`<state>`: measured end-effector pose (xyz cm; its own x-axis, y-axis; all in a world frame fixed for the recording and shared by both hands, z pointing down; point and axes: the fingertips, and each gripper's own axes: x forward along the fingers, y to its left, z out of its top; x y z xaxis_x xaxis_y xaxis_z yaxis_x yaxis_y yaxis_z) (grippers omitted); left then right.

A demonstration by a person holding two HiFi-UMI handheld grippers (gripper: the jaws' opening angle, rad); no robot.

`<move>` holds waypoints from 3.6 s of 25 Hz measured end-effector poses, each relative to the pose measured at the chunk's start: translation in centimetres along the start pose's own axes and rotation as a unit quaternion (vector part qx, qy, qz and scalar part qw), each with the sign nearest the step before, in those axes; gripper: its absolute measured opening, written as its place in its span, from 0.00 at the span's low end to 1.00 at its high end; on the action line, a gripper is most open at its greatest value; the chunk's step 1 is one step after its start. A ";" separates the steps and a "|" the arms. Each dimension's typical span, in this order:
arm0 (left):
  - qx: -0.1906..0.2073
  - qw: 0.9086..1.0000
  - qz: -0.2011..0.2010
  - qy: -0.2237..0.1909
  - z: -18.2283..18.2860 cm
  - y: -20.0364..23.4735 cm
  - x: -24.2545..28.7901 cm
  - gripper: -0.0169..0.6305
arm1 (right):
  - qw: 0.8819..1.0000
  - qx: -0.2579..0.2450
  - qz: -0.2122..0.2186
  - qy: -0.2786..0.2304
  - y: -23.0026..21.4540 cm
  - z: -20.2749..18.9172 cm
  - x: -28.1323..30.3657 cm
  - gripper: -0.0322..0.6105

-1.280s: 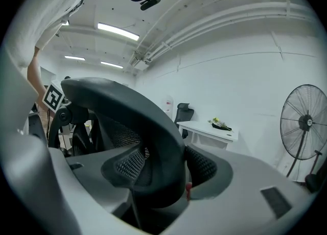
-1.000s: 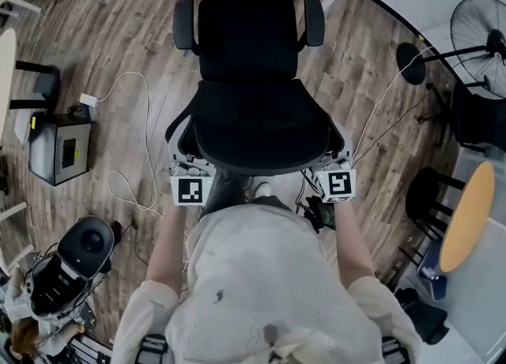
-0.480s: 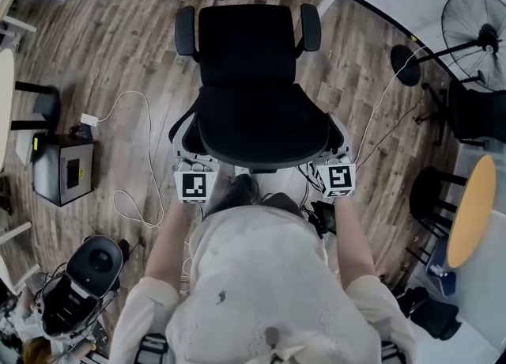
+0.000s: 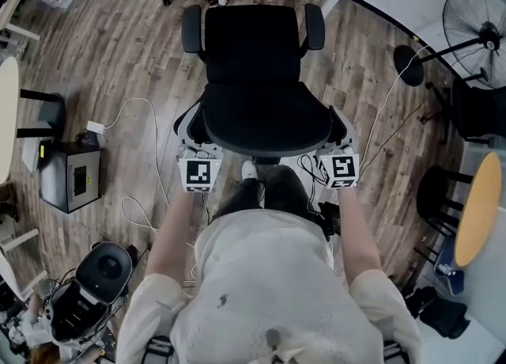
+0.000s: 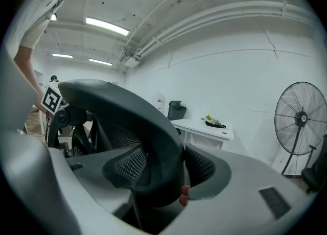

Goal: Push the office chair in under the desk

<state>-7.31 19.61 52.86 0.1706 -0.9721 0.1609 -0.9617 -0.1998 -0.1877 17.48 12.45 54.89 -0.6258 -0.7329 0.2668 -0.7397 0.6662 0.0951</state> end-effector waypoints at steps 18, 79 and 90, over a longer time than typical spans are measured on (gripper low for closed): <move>-0.002 1.000 -0.005 0.007 1.0 1.2 5.2 0.50 | 1.000 0.003 -0.004 0.006 -3.6 1.1 3.6 0.43; -0.011 1.000 -0.021 0.003 3.5 6.1 29.3 0.49 | 1.000 0.007 -0.019 0.016 -19.9 3.9 21.7 0.42; -0.011 1.000 -0.019 0.000 4.1 6.7 32.7 0.50 | 1.000 0.005 -0.021 0.011 -22.3 4.6 24.0 0.42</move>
<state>-7.33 -13.98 52.91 0.2078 -0.9636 0.1682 -0.9587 -0.2347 -0.1604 17.81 -20.62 54.71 -0.5879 -0.7572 0.2846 -0.7682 0.6328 0.0967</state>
